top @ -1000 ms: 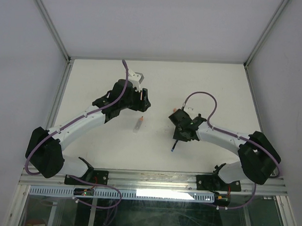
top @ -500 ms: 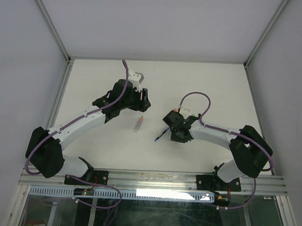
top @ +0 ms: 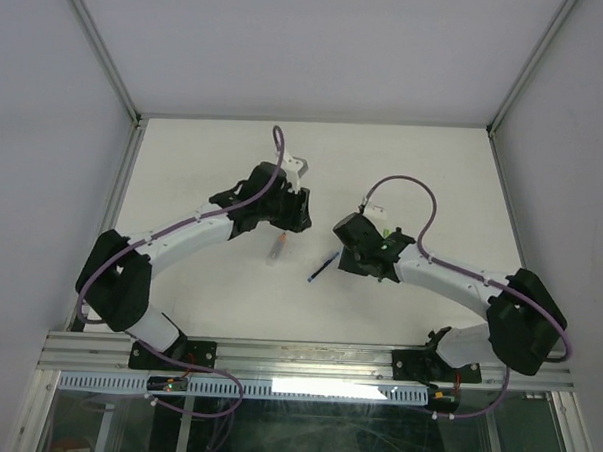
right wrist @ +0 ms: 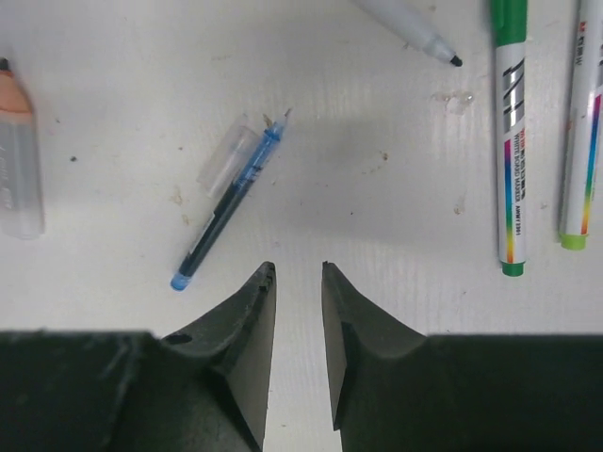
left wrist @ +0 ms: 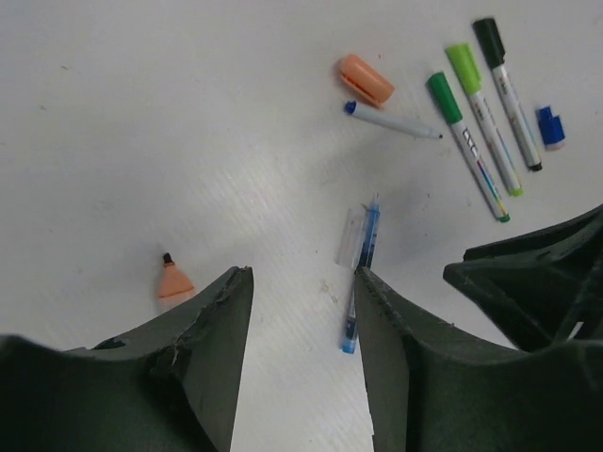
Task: Insert the pens into the pen caps
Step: Place the pen at the center of the board, then pick up the pen from the center of the board.
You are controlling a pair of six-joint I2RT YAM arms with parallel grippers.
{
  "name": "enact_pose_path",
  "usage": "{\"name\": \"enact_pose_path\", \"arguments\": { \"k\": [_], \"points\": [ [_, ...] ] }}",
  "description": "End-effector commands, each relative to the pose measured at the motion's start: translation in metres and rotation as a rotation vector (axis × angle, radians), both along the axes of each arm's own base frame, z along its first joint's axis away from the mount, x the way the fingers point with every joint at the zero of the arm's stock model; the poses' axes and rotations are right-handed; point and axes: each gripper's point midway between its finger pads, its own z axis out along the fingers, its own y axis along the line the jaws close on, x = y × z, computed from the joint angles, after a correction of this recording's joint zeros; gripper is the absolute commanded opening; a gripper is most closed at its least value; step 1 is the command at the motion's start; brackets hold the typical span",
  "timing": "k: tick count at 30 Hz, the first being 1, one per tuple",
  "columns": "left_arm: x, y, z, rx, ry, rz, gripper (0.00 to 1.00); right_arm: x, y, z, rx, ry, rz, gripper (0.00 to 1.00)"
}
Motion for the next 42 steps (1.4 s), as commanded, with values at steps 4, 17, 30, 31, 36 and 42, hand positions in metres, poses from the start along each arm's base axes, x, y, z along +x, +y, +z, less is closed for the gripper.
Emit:
{"name": "enact_pose_path", "arguments": {
  "k": [4,17,30,31,36,42],
  "points": [
    [-0.055,-0.049,-0.037,0.082,0.084,-0.151,0.47,0.021,-0.027,0.031,0.164,-0.123,-0.152,0.29],
    [-0.105,-0.038,-0.098,0.262,0.175,-0.189,0.48,0.018,-0.058,0.023,0.184,-0.125,-0.204,0.29],
    [-0.091,-0.044,-0.119,0.413,0.122,-0.185,0.46,0.016,-0.059,0.018,0.174,-0.119,-0.174,0.3],
    [-0.09,-0.042,-0.12,0.429,0.117,-0.178,0.46,0.016,-0.059,0.017,0.174,-0.119,-0.175,0.29],
    [-0.09,-0.036,-0.125,0.482,0.112,-0.192,0.4,0.016,-0.06,0.015,0.174,-0.118,-0.176,0.29],
    [-0.104,-0.039,-0.133,0.5,0.133,-0.239,0.33,0.016,-0.06,0.014,0.177,-0.118,-0.18,0.29]
  ]
}}
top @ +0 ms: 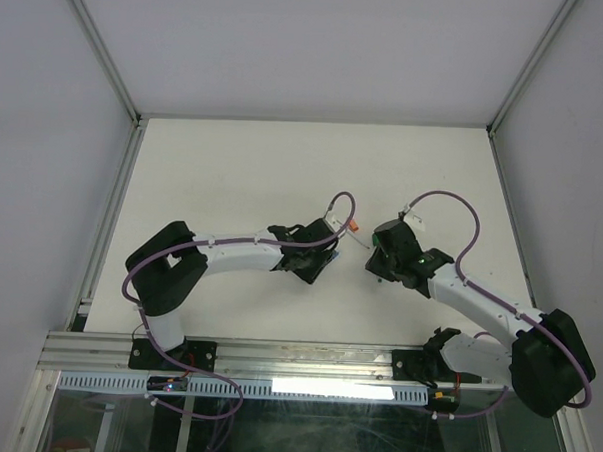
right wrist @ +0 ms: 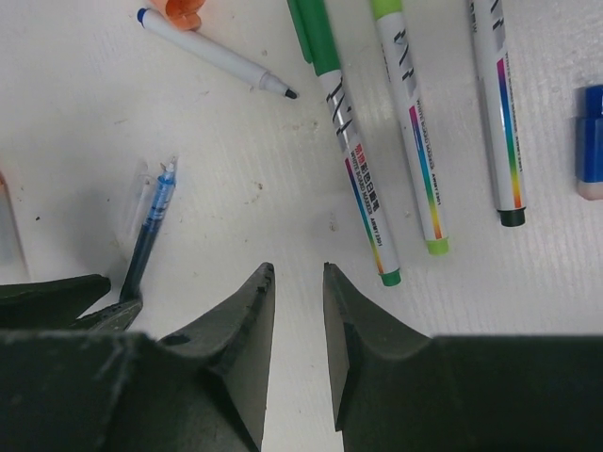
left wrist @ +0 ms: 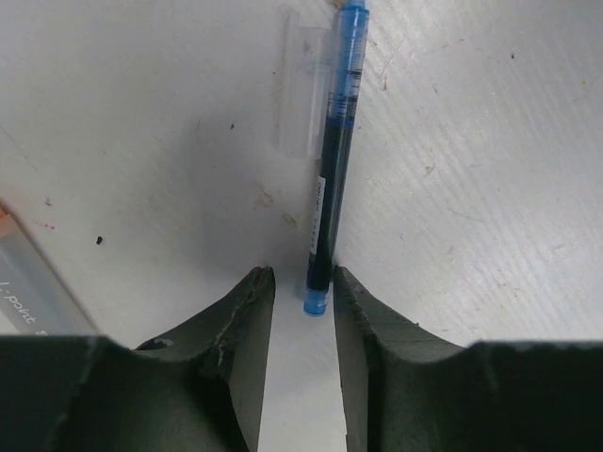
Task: Insert the pens into the pen caps
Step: Pick up the pen from the center of the board.
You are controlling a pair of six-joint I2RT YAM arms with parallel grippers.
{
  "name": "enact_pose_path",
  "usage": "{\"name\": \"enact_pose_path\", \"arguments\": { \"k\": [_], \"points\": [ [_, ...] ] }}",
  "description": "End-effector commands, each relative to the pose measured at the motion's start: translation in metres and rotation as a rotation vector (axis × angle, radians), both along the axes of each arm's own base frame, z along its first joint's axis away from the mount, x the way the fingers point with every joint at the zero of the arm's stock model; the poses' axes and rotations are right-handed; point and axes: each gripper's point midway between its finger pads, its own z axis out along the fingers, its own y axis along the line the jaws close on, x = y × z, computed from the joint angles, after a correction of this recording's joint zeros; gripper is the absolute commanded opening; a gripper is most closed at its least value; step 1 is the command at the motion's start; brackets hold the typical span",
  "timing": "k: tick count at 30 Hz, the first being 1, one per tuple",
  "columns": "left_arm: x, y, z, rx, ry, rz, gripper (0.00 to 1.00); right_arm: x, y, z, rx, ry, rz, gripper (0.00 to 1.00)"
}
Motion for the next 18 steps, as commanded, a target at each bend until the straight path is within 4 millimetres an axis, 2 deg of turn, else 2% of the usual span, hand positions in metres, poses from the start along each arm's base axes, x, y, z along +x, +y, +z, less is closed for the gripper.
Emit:
{"name": "enact_pose_path", "arguments": {
  "k": [1,8,11,14,18],
  "points": [
    [-0.01,-0.007,-0.004,0.024,0.014,-0.058,0.31,0.011,0.003,0.012,0.031,-0.061,-0.008,0.3],
    [-0.023,-0.017,-0.013,0.003,0.062,-0.092,0.12,0.009,0.003,0.014,0.058,-0.079,-0.023,0.29],
    [-0.026,-0.02,-0.011,-0.016,0.073,-0.1,0.07,0.008,0.005,0.015,0.102,-0.081,-0.057,0.29],
    [-0.029,-0.028,0.001,-0.071,0.068,-0.128,0.06,0.006,0.003,0.016,0.149,-0.089,-0.111,0.29],
    [-0.029,-0.04,0.016,-0.132,0.058,-0.146,0.06,0.008,0.011,0.023,0.284,-0.133,-0.169,0.3]
  ]
}}
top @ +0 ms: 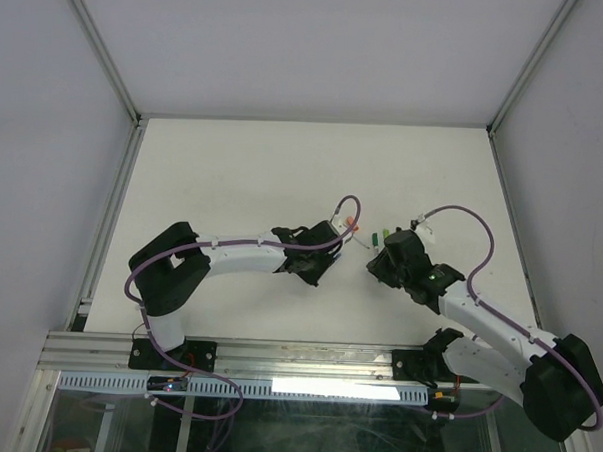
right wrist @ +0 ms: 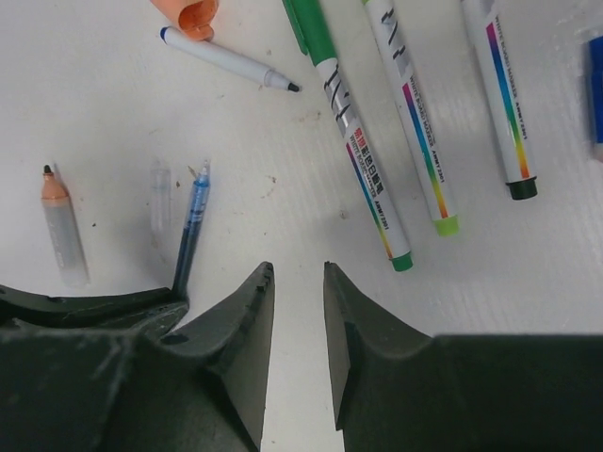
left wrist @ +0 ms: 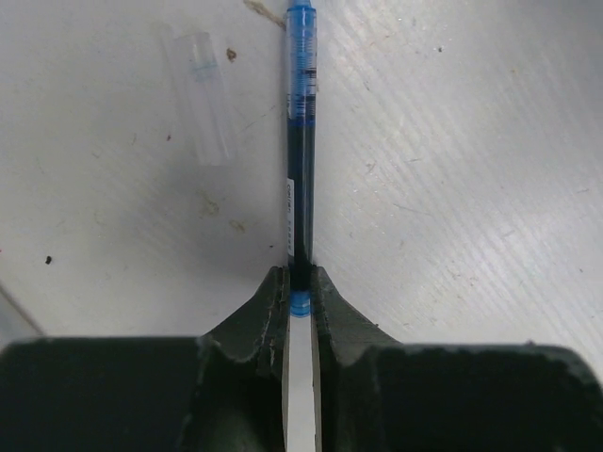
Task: Insert the pens into the pen caps
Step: Pick up the pen from the center of the board.
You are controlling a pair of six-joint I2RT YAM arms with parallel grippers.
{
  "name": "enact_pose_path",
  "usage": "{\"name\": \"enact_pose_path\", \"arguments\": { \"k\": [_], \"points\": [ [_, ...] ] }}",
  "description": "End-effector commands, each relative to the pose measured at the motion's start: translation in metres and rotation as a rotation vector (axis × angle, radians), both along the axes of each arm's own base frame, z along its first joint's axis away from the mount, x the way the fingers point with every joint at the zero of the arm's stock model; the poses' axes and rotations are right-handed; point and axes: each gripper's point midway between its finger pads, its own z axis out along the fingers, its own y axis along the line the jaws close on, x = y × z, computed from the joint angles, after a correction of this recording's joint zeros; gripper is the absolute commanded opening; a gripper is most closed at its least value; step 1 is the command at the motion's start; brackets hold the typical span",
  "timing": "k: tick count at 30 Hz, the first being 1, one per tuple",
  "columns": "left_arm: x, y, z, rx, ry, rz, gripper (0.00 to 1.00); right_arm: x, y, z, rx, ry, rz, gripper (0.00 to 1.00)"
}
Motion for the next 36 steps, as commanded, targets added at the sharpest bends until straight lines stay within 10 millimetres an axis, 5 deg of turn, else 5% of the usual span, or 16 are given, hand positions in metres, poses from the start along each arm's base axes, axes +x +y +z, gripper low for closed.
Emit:
{"name": "enact_pose_path", "arguments": {
  "k": [1,19,36],
  "points": [
    [-0.017,-0.028,0.019,-0.127,0.046,-0.082,0.06,0.013,0.015,0.02,0.201,-0.091,-0.097,0.31],
    [-0.025,-0.069,0.06,-0.328,0.109,-0.096,0.07,0.013,0.064,-0.004,0.502,0.0,-0.089,0.41],
    [-0.004,-0.089,0.07,-0.389,0.095,0.041,0.05,0.008,0.069,-0.006,0.548,0.029,-0.099,0.33]
  ]
}}
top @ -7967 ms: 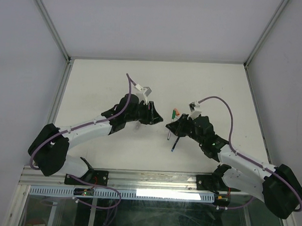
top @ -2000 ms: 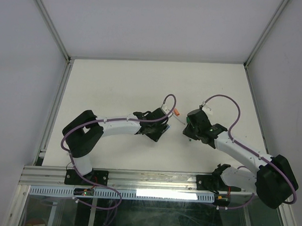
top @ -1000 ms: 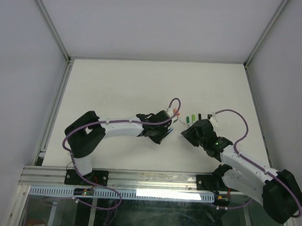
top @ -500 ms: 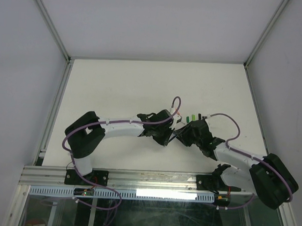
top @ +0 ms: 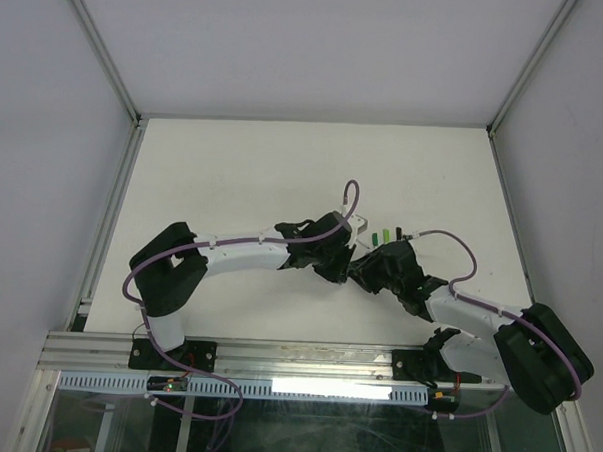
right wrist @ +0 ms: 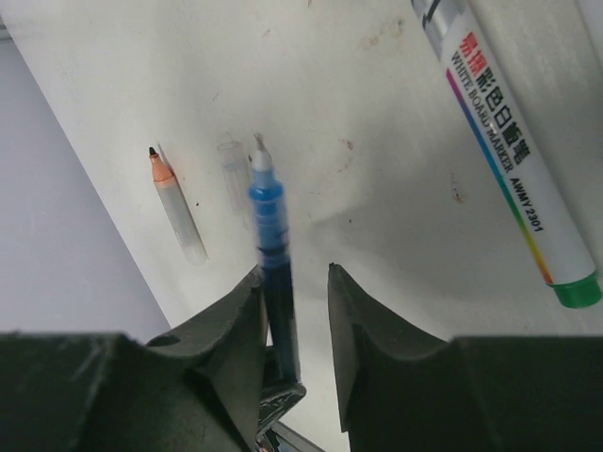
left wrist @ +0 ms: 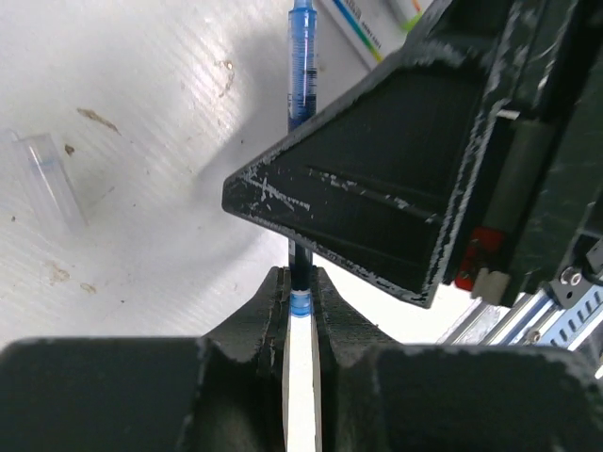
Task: Insert the pens into the pen caps
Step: Pick up the pen from the center of the board.
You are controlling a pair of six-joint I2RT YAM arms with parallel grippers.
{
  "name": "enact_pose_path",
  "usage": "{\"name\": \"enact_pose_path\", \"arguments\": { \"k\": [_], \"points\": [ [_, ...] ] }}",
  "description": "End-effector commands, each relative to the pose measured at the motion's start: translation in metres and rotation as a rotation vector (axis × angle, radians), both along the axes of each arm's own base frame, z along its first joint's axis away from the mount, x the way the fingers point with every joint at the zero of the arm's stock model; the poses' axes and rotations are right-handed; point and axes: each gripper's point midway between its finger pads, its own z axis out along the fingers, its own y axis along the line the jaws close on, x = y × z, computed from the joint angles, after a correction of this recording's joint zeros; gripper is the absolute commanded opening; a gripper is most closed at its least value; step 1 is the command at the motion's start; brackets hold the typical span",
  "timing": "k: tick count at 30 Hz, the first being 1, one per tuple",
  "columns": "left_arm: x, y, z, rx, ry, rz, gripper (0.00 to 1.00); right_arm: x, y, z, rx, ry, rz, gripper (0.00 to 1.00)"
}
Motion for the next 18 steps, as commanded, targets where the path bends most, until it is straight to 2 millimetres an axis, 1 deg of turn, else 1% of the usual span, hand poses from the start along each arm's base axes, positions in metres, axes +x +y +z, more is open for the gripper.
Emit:
{"name": "enact_pose_path", "arguments": {
  "k": [1,10,18],
  "points": [
    [0.017,-0.026,0.031,-0.102,-0.053,0.053,0.05,0.006,0.009,0.017,0.073,-0.048,-0.006,0.32],
    [0.023,-0.031,0.025,-0.091,-0.049,0.073,0.04,0.005,0.014,0.02,0.107,-0.047,0.008,0.22],
    [0.024,-0.03,0.021,-0.08,-0.052,0.083,0.04,0.005,0.018,0.023,0.114,-0.051,0.022,0.06]
  ]
}}
